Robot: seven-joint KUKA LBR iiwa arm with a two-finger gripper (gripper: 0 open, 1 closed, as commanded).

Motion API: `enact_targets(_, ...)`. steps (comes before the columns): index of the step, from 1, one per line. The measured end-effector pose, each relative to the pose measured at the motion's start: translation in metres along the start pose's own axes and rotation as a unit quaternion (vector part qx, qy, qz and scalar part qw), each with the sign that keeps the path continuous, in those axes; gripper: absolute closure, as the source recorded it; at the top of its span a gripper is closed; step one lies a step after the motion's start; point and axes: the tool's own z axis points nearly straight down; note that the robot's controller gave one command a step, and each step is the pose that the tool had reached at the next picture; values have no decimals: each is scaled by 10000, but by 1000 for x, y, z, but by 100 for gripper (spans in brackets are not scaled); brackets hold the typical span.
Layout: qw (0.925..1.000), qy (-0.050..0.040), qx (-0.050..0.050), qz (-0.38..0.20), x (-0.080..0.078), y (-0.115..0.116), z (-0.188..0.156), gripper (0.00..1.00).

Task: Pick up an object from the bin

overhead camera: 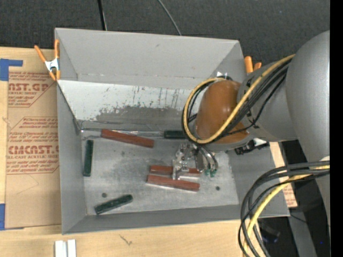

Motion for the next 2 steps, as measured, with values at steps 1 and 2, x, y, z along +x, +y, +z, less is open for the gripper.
enact_targets(1, 10000, 0, 0, 1, 0, 0, 0, 100)
enact_targets(2, 9998, 49, -1, -169, -18, -29, -178, 100)
